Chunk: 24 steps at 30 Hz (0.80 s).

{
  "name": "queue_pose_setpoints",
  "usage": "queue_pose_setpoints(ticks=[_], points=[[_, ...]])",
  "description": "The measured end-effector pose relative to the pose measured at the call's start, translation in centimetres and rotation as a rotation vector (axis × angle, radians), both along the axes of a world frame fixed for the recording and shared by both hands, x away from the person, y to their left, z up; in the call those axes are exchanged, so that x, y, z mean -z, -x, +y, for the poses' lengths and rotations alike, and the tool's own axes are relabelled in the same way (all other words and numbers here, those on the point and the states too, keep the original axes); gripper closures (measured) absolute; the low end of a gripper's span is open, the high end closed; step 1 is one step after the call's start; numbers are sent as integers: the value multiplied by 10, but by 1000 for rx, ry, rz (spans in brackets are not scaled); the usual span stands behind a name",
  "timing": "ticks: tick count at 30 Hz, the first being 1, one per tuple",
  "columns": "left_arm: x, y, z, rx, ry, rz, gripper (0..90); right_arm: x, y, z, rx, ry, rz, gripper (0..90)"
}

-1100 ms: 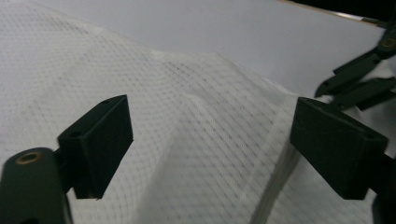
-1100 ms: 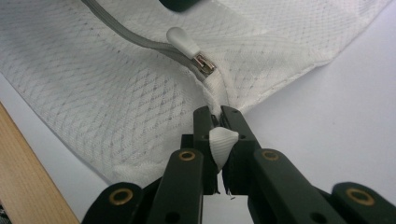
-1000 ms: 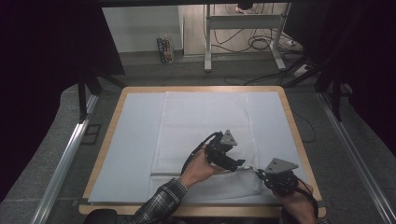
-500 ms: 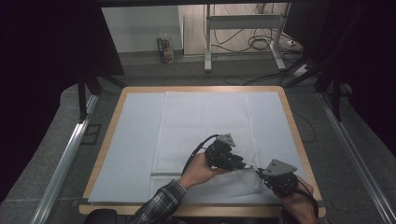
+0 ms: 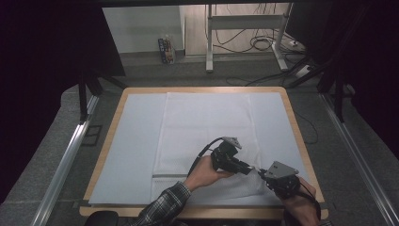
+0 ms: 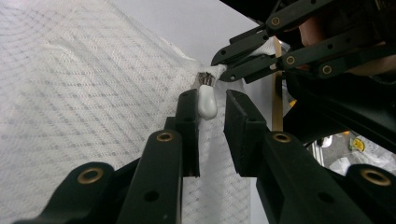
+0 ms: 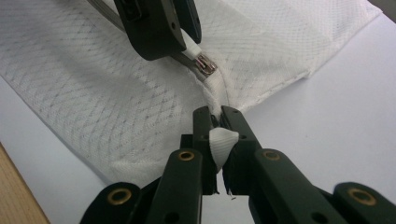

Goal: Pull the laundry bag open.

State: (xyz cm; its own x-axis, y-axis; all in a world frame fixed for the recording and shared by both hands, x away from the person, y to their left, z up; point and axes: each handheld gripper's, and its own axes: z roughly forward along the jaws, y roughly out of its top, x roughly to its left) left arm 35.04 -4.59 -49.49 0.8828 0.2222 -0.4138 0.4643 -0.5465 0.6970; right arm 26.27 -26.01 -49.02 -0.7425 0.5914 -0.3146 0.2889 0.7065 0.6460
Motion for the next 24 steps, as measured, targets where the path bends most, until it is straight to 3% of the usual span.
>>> queue_pose_setpoints(ticks=[9, 17, 21, 24], points=[[0, 1, -1, 0, -9, 11, 816, 0, 0, 0, 0, 7, -4, 838], [-1, 3, -3, 21, -16, -14, 811, 0, 0, 1, 5, 12, -10, 836], [-1, 3, -2, -2, -13, -1, 843, 0, 0, 0, 5, 11, -9, 835], [0, 3, -1, 9, -27, -33, 863, 0, 0, 0, 1, 6, -1, 830]])
